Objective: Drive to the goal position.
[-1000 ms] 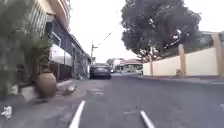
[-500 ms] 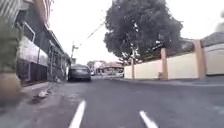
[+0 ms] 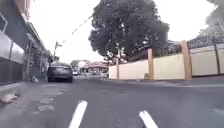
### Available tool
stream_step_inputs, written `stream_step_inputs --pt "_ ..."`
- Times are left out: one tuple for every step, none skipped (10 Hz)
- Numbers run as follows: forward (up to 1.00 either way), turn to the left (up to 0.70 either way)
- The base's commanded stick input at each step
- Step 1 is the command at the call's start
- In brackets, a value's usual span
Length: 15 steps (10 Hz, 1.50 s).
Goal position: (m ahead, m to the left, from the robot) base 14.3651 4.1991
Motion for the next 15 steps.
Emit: stream_step_inputs --pt "1.00 0.00" --pt "1.00 0.00" --pt "1.00 0.00" --pt "1.00 0.00" --pt "1.00 0.00" --pt "1.00 0.08" --pt "1.00 0.30" --pt "1.00 0.34" --pt "1.00 0.22" --pt "1.00 0.10" --pt "1.00 0.01" --pt "1.00 0.11" --pt "1.00 0.21" --pt "1.00 0.17" --pt "1.00 0.10"
